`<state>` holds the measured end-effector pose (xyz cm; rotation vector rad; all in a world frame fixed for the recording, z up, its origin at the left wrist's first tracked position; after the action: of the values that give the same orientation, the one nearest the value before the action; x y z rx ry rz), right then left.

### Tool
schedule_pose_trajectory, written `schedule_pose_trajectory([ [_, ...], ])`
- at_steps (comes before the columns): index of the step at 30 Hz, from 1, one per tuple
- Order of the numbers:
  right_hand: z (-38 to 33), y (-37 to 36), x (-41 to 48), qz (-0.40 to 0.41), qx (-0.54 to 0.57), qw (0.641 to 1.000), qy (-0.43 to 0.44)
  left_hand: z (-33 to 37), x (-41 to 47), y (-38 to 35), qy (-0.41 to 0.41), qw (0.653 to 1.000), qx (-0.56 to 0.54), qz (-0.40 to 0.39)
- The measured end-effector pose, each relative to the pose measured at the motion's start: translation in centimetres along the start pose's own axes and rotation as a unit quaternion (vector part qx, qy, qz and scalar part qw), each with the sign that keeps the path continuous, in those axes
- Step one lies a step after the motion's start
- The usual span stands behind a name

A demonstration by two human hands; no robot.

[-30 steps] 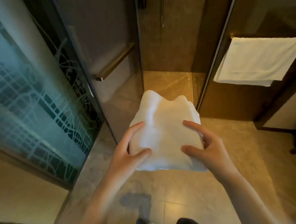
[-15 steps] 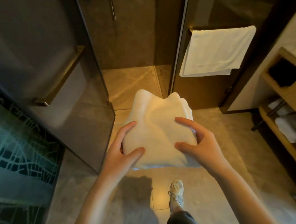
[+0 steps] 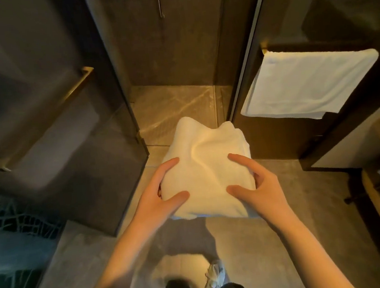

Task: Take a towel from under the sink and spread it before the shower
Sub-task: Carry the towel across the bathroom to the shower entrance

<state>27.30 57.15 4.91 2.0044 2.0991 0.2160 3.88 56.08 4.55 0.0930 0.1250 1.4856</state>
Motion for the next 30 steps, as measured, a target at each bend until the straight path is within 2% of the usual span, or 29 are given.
schedule_pose_trajectory([
  [9,1.6,1.6,8.1,-0.028,0.034,0.999,-0.019,-0.1,6.9,-1.1,0.002,1.0,0.027,0.015],
  [17,2.8,0.4,14.3,-0.004,0.03,0.999,-0.025,-3.2,13.9,0.5,0.04,0.999,0.036,-0.007],
  [24,6.0,-2.1,21.2,0.017,0.008,0.998,-0.055,-9.0,21.8,2.3,0.046,0.996,0.04,-0.072],
  [30,14.7,-4.7,28.0,0.025,-0.002,0.997,-0.073,-19.3,28.9,1.7,0.048,0.994,0.034,-0.096],
])
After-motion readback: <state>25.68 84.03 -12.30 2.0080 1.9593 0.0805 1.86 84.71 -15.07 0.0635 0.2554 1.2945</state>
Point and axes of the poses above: each hand's wrist, its own x-axis towards the middle knuckle, its own y-axis out of the back of the hand, z = x × y, the point moved 4 cm from there along x, towards the middle knuckle, and after that the axes turned 3 degrees about -y, right-handed, at the moved point
